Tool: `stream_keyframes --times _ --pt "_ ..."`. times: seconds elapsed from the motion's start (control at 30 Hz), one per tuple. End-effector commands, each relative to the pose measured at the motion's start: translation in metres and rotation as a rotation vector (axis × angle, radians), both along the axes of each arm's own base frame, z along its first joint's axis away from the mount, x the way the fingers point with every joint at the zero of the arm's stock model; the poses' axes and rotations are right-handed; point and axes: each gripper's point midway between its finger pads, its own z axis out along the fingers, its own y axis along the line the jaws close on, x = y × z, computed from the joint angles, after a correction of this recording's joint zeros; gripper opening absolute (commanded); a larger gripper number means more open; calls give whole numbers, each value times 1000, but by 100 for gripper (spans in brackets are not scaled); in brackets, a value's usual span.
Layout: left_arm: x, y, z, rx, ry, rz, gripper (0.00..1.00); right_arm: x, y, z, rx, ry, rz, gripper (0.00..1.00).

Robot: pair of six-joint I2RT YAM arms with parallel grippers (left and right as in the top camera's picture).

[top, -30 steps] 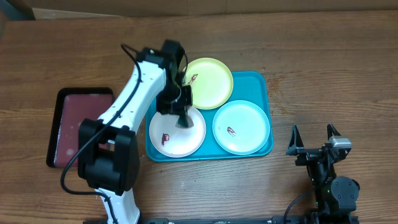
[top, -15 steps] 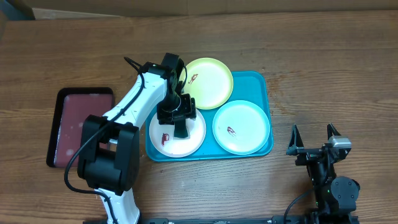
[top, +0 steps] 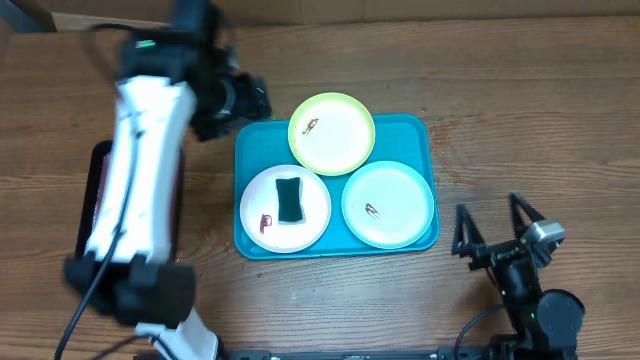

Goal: Clean dirty plates on tray and stack at the side
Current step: 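Move the sponge over the white plate and release it there, then raise the left gripper away and swing the right arm toward the tray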

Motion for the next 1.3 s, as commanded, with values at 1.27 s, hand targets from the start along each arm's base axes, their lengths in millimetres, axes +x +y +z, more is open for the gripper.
stream_keyframes --times 1.27 --pt "-40 50 10 90 83 115 100 68 80 161 -124 886 227 89"
